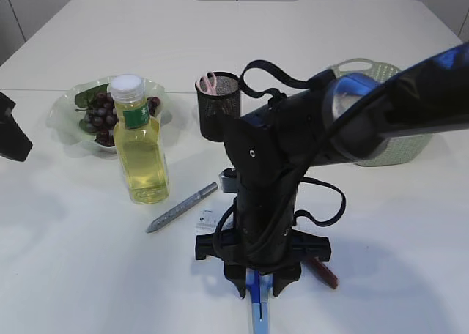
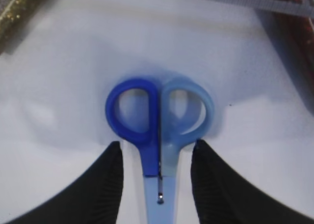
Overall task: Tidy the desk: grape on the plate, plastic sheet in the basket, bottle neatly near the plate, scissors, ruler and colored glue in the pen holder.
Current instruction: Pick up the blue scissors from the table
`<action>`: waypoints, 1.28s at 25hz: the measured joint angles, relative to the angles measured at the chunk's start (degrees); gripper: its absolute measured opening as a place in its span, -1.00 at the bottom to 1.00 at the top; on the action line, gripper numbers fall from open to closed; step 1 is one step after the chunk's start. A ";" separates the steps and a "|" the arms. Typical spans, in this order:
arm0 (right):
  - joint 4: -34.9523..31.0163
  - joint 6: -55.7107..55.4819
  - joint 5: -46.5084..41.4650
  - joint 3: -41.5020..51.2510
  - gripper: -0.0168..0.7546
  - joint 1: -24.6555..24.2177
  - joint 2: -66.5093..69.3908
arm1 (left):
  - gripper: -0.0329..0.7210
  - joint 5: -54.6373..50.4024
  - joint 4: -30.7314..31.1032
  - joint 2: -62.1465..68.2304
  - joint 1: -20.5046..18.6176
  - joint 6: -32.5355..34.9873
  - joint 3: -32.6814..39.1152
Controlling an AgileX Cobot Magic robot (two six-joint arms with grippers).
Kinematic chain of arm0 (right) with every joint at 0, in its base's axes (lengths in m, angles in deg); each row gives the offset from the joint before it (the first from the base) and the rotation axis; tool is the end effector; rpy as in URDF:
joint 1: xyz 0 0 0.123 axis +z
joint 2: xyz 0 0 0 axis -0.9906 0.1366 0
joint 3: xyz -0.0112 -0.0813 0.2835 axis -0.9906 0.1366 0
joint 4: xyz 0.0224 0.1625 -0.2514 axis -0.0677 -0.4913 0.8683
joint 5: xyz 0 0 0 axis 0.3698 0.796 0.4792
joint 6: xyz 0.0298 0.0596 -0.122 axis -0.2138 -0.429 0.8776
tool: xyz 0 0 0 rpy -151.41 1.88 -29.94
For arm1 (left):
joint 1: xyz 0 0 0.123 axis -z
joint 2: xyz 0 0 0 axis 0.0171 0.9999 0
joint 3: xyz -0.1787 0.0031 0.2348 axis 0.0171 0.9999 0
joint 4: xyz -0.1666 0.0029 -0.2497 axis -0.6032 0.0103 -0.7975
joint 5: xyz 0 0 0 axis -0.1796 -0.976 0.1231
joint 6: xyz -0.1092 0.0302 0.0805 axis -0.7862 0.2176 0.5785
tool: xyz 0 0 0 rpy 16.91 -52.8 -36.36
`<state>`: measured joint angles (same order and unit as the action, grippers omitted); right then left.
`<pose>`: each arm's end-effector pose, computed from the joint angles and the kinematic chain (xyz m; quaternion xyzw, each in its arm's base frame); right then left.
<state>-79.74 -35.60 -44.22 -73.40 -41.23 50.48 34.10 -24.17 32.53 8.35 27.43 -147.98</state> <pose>0.3068 0.2780 0.0603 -0.0244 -0.9992 -0.0206 0.0259 0.3198 -0.0773 0.2488 0.0901 0.9704 -0.1044 0.1981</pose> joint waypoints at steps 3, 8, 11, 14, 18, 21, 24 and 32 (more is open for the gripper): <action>0.00 -0.12 0.00 0.00 0.00 0.00 1.13 | 0.05 0.00 -0.09 0.00 0.00 0.00 0.00; 0.00 -0.43 0.00 0.00 0.00 0.00 1.95 | 0.05 0.00 -0.09 0.00 0.00 0.00 0.00; 0.00 -0.56 0.00 0.00 -0.01 0.00 2.10 | 0.05 0.00 -0.09 0.00 0.00 0.00 0.00; -0.11 -0.56 0.00 -0.11 -0.11 0.00 2.21 | 0.05 0.00 -0.09 0.00 0.00 0.00 0.00; -0.31 -0.56 0.00 -0.22 -0.35 0.00 2.34 | 0.05 0.00 -0.09 0.00 0.00 0.00 0.00; -0.34 -0.56 0.00 -0.22 -0.40 0.00 2.34 | 0.05 0.00 -0.09 0.00 0.00 0.00 0.00; -0.34 -0.56 0.00 -0.22 -0.42 0.00 2.34 | 0.05 0.00 -0.09 0.00 0.00 0.00 0.00; -6.58 5.73 -0.62 -1.62 -0.43 0.00 2.95 | 0.05 0.00 -0.09 0.00 0.00 0.00 0.00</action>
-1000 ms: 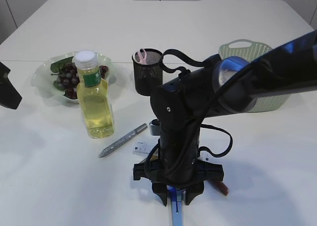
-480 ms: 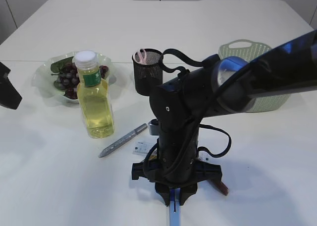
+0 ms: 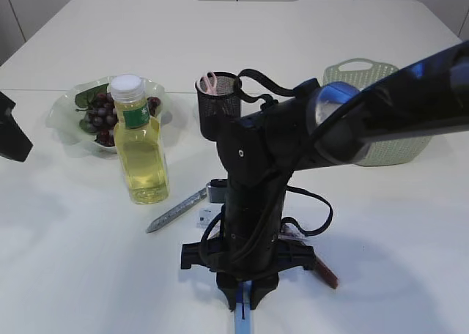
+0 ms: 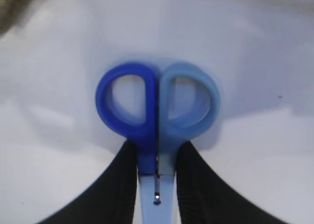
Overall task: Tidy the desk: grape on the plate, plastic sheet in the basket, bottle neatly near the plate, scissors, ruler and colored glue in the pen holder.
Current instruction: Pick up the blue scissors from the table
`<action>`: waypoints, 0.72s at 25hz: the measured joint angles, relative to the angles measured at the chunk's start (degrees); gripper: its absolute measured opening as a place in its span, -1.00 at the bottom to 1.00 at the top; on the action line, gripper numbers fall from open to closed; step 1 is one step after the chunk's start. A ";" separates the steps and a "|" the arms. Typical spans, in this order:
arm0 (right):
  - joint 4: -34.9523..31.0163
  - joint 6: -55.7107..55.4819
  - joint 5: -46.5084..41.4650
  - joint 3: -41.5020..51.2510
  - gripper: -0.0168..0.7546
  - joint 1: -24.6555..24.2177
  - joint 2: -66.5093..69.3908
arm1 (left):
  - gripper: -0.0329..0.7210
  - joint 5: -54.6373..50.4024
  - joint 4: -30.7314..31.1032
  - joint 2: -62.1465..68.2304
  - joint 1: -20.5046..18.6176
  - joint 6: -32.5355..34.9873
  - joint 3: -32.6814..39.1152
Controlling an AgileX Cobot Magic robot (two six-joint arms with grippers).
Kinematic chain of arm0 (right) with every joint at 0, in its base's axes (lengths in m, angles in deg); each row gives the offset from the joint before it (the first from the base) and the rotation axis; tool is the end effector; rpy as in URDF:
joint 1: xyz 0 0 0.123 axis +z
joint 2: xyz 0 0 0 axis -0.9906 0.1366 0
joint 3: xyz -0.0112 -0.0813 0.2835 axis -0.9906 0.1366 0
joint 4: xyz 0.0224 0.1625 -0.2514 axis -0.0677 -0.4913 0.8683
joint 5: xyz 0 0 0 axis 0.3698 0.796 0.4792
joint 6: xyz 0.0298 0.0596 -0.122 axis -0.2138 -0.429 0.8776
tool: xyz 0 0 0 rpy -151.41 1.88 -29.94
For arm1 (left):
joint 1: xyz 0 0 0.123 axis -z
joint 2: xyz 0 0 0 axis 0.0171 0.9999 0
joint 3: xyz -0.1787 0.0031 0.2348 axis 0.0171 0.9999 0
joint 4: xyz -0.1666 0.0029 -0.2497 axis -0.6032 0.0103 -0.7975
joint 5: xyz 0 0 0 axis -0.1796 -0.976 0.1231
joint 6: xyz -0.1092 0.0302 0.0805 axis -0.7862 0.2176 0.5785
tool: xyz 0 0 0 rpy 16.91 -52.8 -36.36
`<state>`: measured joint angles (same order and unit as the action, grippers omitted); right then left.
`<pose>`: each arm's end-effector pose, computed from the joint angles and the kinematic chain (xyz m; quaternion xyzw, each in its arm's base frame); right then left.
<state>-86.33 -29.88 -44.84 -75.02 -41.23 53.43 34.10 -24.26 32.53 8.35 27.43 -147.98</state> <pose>0.3020 0.2908 0.0472 -0.0097 -0.9966 -0.0472 0.0662 0.3198 -0.0774 0.2489 0.0898 0.9704 -0.1051 0.1981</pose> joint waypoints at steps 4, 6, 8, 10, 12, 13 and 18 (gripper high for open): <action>-1.41 3.95 -2.02 -2.22 -0.43 0.00 0.13 | 0.05 -0.03 -0.04 0.00 0.00 0.00 0.00; -1.54 5.62 -2.42 -2.72 -0.43 0.00 0.01 | 0.05 -0.16 -0.04 0.00 0.00 0.00 0.00; -1.66 7.09 -2.97 -2.86 -0.43 0.00 -0.96 | 0.05 -0.54 -0.04 0.00 0.00 0.00 0.00; -1.66 9.11 -3.88 -2.98 -0.43 -0.55 -2.17 | 0.05 -0.98 -0.04 0.00 0.00 0.00 0.00; -1.79 11.21 -4.88 -2.98 -0.43 -1.26 -3.55 | 0.05 -1.29 -0.04 0.00 0.00 0.00 0.00; -1.79 12.49 -5.36 -2.98 -0.43 -1.79 -4.13 | 0.05 -1.29 -0.04 0.00 0.00 0.00 0.00; -2.74 21.97 -5.88 -3.98 -0.43 -6.05 -6.50 | 0.05 -1.35 -0.04 0.00 0.00 0.00 0.00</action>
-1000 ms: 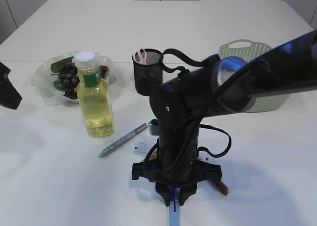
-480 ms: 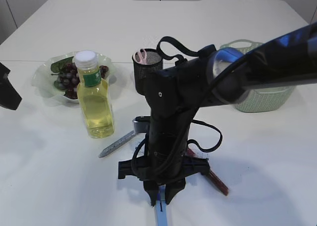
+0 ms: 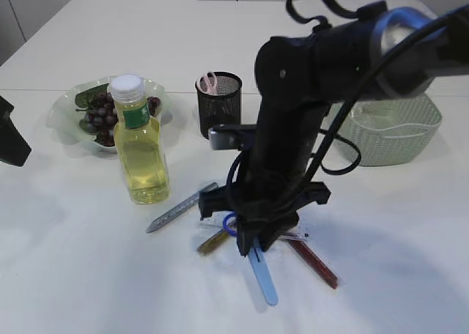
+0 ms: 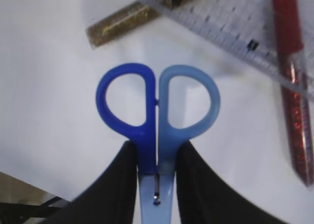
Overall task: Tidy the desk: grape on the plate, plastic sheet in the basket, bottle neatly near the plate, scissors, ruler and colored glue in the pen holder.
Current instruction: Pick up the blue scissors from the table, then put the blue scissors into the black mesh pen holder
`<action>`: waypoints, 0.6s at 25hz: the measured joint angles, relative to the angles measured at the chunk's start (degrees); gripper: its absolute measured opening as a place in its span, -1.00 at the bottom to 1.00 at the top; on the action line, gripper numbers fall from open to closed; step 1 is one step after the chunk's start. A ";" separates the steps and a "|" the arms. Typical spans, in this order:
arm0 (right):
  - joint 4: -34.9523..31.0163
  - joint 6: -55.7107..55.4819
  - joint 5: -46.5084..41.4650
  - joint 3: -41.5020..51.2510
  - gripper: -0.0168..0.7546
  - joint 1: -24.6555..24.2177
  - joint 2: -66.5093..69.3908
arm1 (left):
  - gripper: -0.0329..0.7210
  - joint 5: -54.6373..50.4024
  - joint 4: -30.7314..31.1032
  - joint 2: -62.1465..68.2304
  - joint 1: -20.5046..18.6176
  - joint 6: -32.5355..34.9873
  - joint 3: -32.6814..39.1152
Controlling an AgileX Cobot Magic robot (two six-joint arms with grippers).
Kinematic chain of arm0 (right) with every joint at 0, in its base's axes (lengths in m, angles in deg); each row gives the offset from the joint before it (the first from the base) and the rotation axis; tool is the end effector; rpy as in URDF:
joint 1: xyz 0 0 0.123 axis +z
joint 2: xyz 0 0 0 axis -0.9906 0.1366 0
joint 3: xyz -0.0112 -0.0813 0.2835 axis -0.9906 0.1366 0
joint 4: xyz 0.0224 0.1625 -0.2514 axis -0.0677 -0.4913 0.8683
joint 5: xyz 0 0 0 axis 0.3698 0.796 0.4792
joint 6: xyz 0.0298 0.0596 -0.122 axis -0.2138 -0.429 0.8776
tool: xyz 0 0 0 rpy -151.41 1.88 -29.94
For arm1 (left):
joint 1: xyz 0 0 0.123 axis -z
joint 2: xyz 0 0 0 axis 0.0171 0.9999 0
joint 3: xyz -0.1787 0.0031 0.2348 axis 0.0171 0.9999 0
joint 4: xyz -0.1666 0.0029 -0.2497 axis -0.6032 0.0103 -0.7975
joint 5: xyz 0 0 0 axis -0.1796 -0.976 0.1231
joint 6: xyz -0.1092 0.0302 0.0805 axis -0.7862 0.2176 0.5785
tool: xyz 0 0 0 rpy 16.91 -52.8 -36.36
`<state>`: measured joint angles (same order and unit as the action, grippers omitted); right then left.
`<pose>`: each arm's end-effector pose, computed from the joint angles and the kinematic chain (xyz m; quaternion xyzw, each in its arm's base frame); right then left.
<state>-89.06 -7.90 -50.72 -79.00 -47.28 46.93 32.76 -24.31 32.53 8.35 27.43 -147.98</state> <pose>0.3361 0.2696 0.1148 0.1282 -0.9859 -0.1040 0.0278 0.3167 -0.0774 0.2477 0.0910 0.9725 -0.1057 0.1867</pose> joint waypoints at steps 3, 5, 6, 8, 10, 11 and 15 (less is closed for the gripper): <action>-4.75 7.67 -0.64 -2.13 -0.44 -4.54 -0.21 | 0.05 0.00 0.00 0.00 0.00 0.00 0.00; -8.96 13.82 -0.65 -4.36 -0.44 -8.00 -0.21 | 0.05 -0.26 0.00 0.00 0.00 0.00 0.00; -11.33 17.15 -0.65 -5.40 -0.44 -9.44 -0.21 | 0.05 -0.39 -0.09 0.00 0.00 0.00 0.00; -16.32 22.81 0.10 -7.92 -0.44 -12.89 -0.21 | 0.05 -1.08 -0.09 0.00 0.00 0.00 0.00; -22.75 28.69 2.33 -9.93 -0.44 -16.04 -0.21 | 0.05 -1.55 -0.09 0.00 0.00 0.00 0.00; -25.71 32.19 3.51 -10.74 -0.44 -17.67 -0.21 | 0.05 -1.55 -0.09 0.00 0.00 0.00 0.00; -38.96 46.85 7.73 -12.45 -0.44 -22.67 -0.21 | 0.05 -2.43 -0.09 0.00 0.00 0.00 0.00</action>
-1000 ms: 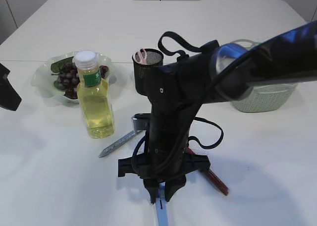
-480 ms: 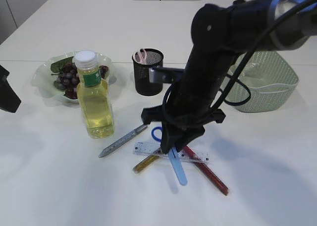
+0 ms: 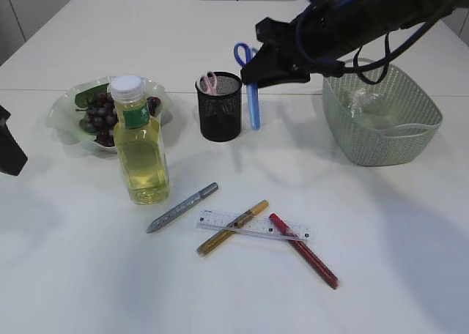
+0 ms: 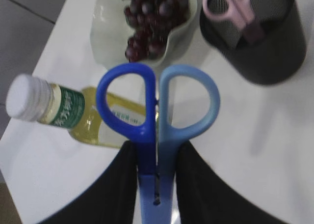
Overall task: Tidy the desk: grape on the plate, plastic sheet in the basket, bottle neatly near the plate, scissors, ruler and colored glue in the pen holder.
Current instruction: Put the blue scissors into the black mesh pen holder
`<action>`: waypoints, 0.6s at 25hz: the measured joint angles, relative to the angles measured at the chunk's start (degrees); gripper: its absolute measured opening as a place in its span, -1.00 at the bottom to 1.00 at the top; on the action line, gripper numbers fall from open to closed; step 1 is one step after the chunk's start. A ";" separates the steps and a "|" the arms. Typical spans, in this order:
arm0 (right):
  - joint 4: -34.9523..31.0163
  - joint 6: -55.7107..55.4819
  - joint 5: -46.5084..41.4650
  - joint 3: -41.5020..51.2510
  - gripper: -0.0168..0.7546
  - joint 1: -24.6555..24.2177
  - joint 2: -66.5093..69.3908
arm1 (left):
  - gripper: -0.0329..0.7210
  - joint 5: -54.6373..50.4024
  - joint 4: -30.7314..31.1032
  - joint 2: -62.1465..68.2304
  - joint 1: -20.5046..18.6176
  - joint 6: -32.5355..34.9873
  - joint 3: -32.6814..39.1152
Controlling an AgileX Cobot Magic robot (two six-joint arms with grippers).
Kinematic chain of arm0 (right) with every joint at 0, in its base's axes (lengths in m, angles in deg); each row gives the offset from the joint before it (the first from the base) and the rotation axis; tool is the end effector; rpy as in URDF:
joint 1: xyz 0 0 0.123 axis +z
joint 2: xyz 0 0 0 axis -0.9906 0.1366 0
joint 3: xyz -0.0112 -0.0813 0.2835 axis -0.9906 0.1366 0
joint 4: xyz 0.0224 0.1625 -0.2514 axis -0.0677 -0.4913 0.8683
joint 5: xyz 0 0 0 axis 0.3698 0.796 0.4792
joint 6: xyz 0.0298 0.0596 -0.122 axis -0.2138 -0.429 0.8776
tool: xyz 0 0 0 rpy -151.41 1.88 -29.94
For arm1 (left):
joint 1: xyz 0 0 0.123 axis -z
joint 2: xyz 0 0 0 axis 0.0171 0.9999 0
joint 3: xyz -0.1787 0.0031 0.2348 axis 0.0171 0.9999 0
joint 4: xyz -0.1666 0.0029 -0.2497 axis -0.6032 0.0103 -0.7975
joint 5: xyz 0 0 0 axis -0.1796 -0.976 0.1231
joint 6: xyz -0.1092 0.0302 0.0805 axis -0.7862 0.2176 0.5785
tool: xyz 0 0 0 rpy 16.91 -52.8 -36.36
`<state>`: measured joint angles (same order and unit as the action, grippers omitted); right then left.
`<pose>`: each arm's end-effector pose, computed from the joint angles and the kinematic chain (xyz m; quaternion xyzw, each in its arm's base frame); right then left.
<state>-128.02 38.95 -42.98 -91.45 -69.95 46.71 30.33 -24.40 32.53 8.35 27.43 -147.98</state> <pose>0.4781 0.1930 0.2275 -0.1575 0.8869 0.3589 0.2447 0.3112 -0.0774 0.2457 0.0934 0.9759 -0.1067 0.1659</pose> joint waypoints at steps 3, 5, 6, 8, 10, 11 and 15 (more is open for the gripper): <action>-6.01 9.70 3.08 -1.39 -0.44 -1.68 0.00 | 0.05 -0.57 0.00 0.00 0.00 0.00 0.00; -8.59 15.02 4.20 -3.33 -0.44 -1.79 0.44 | 0.05 -0.68 -0.04 0.00 0.00 0.00 0.00; -9.52 17.30 4.48 -4.52 -0.44 -1.79 1.12 | 0.05 -0.80 -0.28 0.00 0.00 0.00 0.00; -11.82 20.90 4.72 -8.00 -0.44 -1.79 3.20 | 0.05 -1.74 -1.05 0.00 0.00 0.00 0.00; -13.75 23.97 4.77 -11.67 -0.44 -1.79 6.28 | 0.05 -2.33 -1.64 0.00 0.00 0.00 0.00; -14.64 25.51 4.86 -13.79 -0.44 -1.79 7.68 | 0.05 -2.73 -1.89 0.00 0.00 0.00 0.00; -16.16 29.61 4.98 -22.39 -0.44 -1.79 14.46 | 0.05 -3.47 -2.02 0.00 0.00 0.00 0.00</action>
<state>-144.18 68.55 -38.01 -113.83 -71.74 61.17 26.85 -26.41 32.53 8.35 27.43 -147.98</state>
